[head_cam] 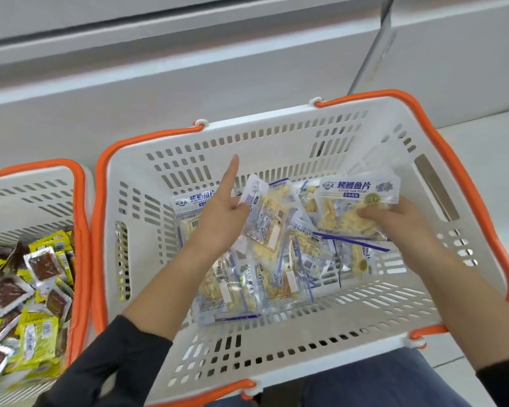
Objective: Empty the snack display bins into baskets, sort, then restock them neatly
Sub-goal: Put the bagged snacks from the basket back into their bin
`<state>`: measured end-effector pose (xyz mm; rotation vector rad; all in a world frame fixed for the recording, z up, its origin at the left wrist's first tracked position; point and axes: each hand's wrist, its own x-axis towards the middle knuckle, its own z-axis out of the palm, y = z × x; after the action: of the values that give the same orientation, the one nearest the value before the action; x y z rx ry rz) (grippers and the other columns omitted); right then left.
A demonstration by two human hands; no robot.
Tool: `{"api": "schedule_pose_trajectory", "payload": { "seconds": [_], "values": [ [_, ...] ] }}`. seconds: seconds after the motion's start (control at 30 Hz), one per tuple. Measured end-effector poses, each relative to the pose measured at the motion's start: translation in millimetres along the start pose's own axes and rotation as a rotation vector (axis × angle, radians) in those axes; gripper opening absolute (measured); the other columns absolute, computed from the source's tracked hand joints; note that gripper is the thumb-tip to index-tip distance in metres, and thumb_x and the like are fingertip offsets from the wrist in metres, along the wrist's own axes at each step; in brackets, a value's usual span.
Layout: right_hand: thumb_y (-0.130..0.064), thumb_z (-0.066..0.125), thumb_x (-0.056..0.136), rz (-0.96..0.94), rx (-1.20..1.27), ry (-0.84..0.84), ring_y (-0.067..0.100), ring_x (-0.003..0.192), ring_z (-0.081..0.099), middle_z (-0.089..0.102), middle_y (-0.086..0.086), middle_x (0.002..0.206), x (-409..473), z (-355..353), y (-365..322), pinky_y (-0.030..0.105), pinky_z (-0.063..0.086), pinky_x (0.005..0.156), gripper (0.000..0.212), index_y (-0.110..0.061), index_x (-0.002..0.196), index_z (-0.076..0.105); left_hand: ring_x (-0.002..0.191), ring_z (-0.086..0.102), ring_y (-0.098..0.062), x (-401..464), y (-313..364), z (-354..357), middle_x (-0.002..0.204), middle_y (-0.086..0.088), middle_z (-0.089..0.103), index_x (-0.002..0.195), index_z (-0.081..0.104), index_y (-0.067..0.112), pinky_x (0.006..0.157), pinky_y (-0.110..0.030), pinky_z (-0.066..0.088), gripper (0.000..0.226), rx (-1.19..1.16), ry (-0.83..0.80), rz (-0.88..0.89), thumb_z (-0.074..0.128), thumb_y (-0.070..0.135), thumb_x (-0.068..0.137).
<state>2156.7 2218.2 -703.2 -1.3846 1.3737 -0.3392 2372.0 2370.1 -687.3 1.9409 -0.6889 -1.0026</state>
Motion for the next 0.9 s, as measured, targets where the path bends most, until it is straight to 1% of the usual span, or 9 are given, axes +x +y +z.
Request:
{"api": "schedule_pose_trajectory", "payload": {
  "seconds": [0.07, 0.13, 0.27, 0.4, 0.53, 0.63, 0.73, 0.83, 0.9],
  "values": [
    [-0.010, 0.067, 0.087, -0.117, -0.064, -0.088, 0.008, 0.088, 0.064, 0.068, -0.011, 0.094, -11.1, 11.5, -8.1, 0.030, 0.047, 0.080, 0.022, -0.021, 0.106, 0.063, 0.053, 0.038, -0.001, 2.6, -2.5, -0.7, 0.099, 0.002, 0.057, 0.149, 0.009, 0.052, 0.040, -0.005, 0.037, 0.074, -0.075, -0.044, -0.087, 0.050, 0.015, 0.099],
    [-0.012, 0.064, 0.090, -0.215, -0.099, -0.211, 0.008, 0.095, 0.064, 0.068, -0.010, 0.099, -23.9, 28.3, -15.9, 0.027, 0.048, 0.084, 0.026, -0.028, 0.109, 0.059, 0.065, 0.050, -0.002, 3.7, -5.3, 4.4, 0.087, 0.012, 0.063, 0.152, 0.015, 0.040, 0.048, -0.005, 0.044, 0.069, -0.199, -0.064, -0.162, 0.055, 0.020, 0.098],
    [-0.020, 0.059, 0.093, -0.228, -0.137, -0.424, 0.010, 0.102, 0.064, 0.070, -0.008, 0.109, -32.7, 63.3, -18.8, 0.035, 0.049, 0.095, 0.034, -0.025, 0.127, 0.057, 0.104, 0.065, -0.016, 1.5, -8.4, 16.5, 0.120, -0.004, 0.065, 0.148, 0.030, 0.017, 0.086, -0.030, 0.056, 0.057, -0.593, -0.062, -0.286, 0.055, 0.018, 0.097],
    [-0.039, 0.077, 0.074, 0.094, 0.185, -0.387, 0.013, 0.118, 0.056, 0.066, -0.007, 0.120, -25.6, 62.2, -18.3, 0.041, 0.037, 0.106, 0.053, -0.021, 0.121, 0.061, 0.105, 0.058, -0.001, -6.5, -19.8, 23.2, 0.119, 0.009, 0.061, 0.141, 0.043, 0.027, 0.091, -0.017, 0.049, 0.062, -0.193, -0.015, -0.030, 0.064, 0.001, 0.088],
    [-0.023, 0.073, 0.079, 0.196, 0.273, -0.396, 0.007, 0.110, 0.056, 0.068, -0.014, 0.103, -27.1, 55.1, -14.6, 0.028, 0.037, 0.094, 0.026, -0.020, 0.103, 0.063, 0.135, 0.031, -0.006, -2.5, -33.2, 18.4, 0.147, 0.010, 0.037, 0.146, 0.032, 0.039, 0.112, -0.027, 0.026, 0.081, 0.139, 0.027, 0.107, 0.078, 0.029, 0.080],
    [-0.035, 0.080, 0.066, 0.234, 0.332, -0.481, 0.019, 0.120, 0.055, 0.068, -0.004, 0.116, -25.4, 47.9, -14.2, 0.043, 0.032, 0.110, 0.057, -0.003, 0.111, 0.065, 0.118, 0.049, -0.008, -1.8, -33.2, 12.3, 0.127, 0.010, 0.053, 0.138, 0.045, 0.032, 0.096, -0.027, 0.041, 0.070, 0.092, -0.035, 0.008, 0.073, 0.048, 0.076],
    [-0.045, 0.070, 0.078, 0.202, 0.384, -0.518, 0.021, 0.128, 0.052, 0.063, -0.001, 0.129, -25.5, 48.0, -15.3, 0.051, 0.032, 0.112, 0.044, -0.019, 0.114, 0.071, 0.086, 0.057, 0.002, 0.5, -29.0, 13.7, 0.101, 0.013, 0.060, 0.121, 0.053, 0.023, 0.068, -0.014, 0.041, 0.055, 0.001, 0.058, -0.122, 0.064, 0.057, 0.080],
    [-0.075, 0.073, 0.057, 0.144, 0.313, -0.488, 0.018, 0.130, 0.049, 0.056, 0.000, 0.138, -28.1, 53.9, -15.3, 0.045, 0.032, 0.113, 0.107, -0.015, 0.141, 0.047, 0.074, 0.052, 0.009, 0.2, -30.1, 24.8, 0.086, 0.020, 0.057, 0.108, 0.051, 0.024, 0.062, -0.009, 0.038, 0.046, 0.026, 0.141, -0.172, 0.059, 0.062, 0.083],
    [-0.067, 0.078, 0.059, 0.096, 0.251, -0.498, 0.023, 0.115, 0.063, 0.066, 0.007, 0.123, -27.9, 57.9, -13.6, 0.045, 0.044, 0.103, 0.099, -0.008, 0.134, 0.052, 0.080, 0.058, 0.001, -4.0, -28.3, 32.2, 0.091, 0.015, 0.061, 0.121, 0.052, 0.021, 0.066, -0.014, 0.042, 0.060, 0.077, 0.123, -0.156, 0.058, 0.066, 0.081]
  ]
}}
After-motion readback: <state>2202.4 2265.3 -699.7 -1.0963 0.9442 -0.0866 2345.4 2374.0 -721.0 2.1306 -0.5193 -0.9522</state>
